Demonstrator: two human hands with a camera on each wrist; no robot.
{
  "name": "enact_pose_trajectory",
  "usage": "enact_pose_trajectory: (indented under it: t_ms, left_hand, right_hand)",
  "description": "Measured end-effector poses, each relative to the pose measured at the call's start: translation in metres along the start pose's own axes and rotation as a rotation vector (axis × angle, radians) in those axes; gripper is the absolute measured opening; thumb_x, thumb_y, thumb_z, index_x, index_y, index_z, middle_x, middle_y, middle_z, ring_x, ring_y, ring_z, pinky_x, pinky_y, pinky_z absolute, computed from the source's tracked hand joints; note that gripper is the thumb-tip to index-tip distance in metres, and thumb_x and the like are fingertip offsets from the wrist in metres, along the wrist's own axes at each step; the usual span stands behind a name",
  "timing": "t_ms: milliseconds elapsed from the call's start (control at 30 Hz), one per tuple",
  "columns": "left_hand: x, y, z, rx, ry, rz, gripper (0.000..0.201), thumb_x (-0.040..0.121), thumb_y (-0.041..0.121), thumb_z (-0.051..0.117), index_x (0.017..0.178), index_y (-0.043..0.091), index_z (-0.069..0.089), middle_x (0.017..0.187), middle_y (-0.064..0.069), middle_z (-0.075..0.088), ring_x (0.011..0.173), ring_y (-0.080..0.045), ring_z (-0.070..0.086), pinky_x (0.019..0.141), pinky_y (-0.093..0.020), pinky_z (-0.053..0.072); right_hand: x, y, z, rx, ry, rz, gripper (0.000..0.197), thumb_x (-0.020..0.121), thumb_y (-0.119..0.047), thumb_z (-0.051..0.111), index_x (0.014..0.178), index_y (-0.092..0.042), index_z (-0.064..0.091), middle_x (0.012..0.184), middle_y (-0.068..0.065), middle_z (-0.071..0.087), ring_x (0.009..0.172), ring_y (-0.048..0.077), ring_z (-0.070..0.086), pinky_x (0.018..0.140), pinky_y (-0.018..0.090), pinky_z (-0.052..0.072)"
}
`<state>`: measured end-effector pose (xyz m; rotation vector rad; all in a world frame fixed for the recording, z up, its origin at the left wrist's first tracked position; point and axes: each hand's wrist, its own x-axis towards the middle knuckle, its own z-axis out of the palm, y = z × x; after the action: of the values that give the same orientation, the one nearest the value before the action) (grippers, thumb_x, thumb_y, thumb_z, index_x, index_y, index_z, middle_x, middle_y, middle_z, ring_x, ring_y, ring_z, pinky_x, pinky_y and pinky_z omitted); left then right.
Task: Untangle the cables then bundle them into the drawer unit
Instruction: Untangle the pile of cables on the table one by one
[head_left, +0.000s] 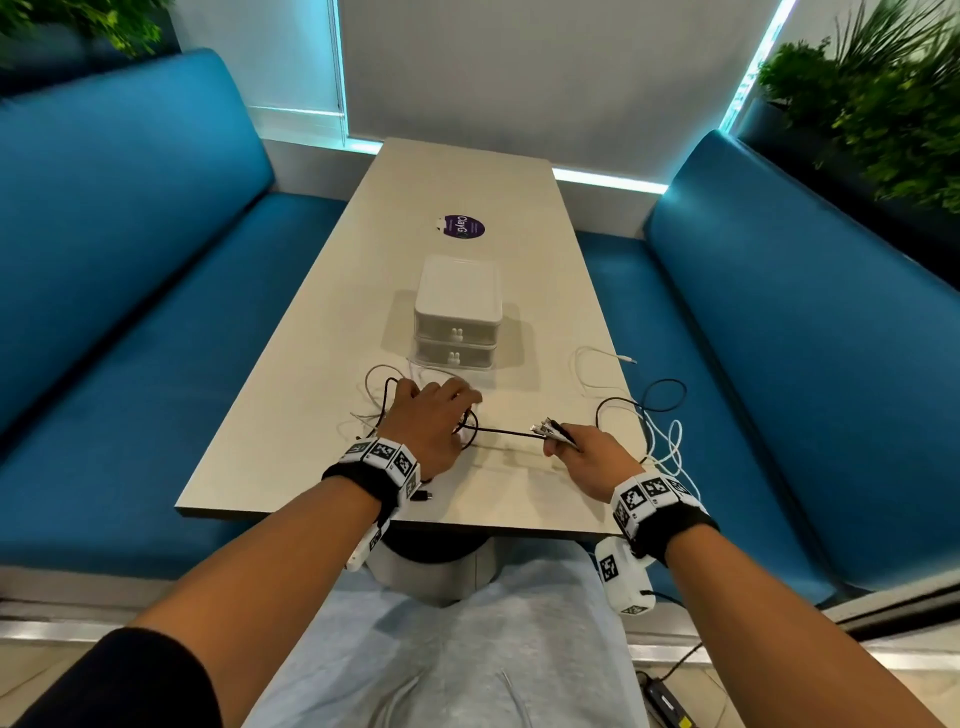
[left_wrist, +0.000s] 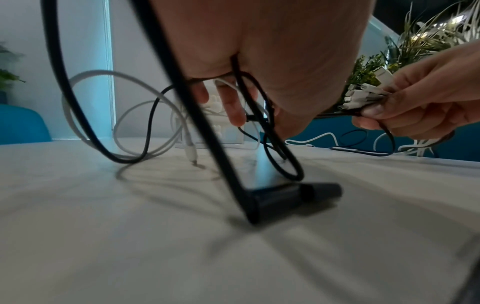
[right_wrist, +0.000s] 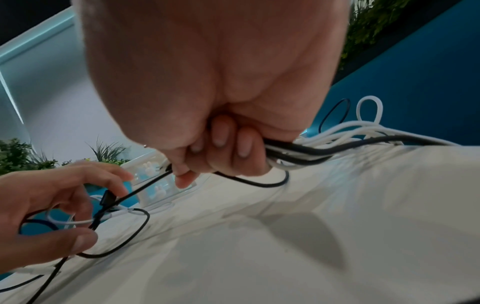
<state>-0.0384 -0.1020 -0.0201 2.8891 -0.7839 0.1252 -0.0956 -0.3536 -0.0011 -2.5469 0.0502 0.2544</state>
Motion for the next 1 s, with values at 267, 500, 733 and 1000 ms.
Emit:
enact_pose_trajectory:
  t_ms: [267, 500, 733, 1000]
  left_hand:
    - [0.001, -0.01, 0.002, 0.044, -0.011, -0.034, 0.018, 0.095, 0.046, 0.05, 0.108, 0.036, 0.058, 0.106, 0.012, 0.068, 0.093, -0.014, 0.061, 0.098, -0.04, 0.021]
    - [-0.002, -0.01, -0.001, 0.089, 0.034, -0.003, 0.023, 0.095, 0.032, 0.054, 0.117, 0.036, 0.057, 0.114, 0.012, 0.065, 0.093, -0.018, 0.063, 0.098, -0.042, 0.025]
    - [-0.006, -0.011, -0.002, 0.109, -0.028, -0.092, 0.034, 0.097, 0.032, 0.05, 0.131, 0.032, 0.05, 0.12, 0.009, 0.063, 0.096, -0.023, 0.06, 0.099, -0.041, 0.025]
    - [0.004, 0.01, -0.005, 0.392, -0.038, 0.074, 0.08, 0.077, 0.016, 0.07, 0.145, 0.022, 0.029, 0.143, -0.004, 0.041, 0.13, -0.03, 0.039, 0.111, -0.054, 0.02]
  right_hand:
    - [-0.004, 0.008, -0.005, -0.027, 0.022, 0.046, 0.022, 0.099, -0.027, 0.045, 0.086, -0.024, 0.063, 0.075, -0.001, 0.061, 0.063, 0.012, 0.055, 0.057, 0.024, 0.04]
    - [0.0, 0.013, -0.005, -0.071, 0.123, 0.191, 0.022, 0.099, -0.027, 0.045, 0.086, -0.025, 0.062, 0.08, 0.004, 0.061, 0.066, 0.019, 0.057, 0.05, 0.026, 0.037]
    - [-0.001, 0.012, -0.011, -0.108, 0.059, 0.189, 0.024, 0.096, -0.02, 0.045, 0.081, -0.026, 0.062, 0.081, 0.003, 0.061, 0.071, 0.023, 0.059, 0.052, 0.027, 0.038]
    - [0.0, -0.004, -0.012, -0.093, -0.036, 0.083, 0.022, 0.095, -0.019, 0.045, 0.081, -0.027, 0.06, 0.089, 0.001, 0.064, 0.077, 0.019, 0.057, 0.063, 0.029, 0.041]
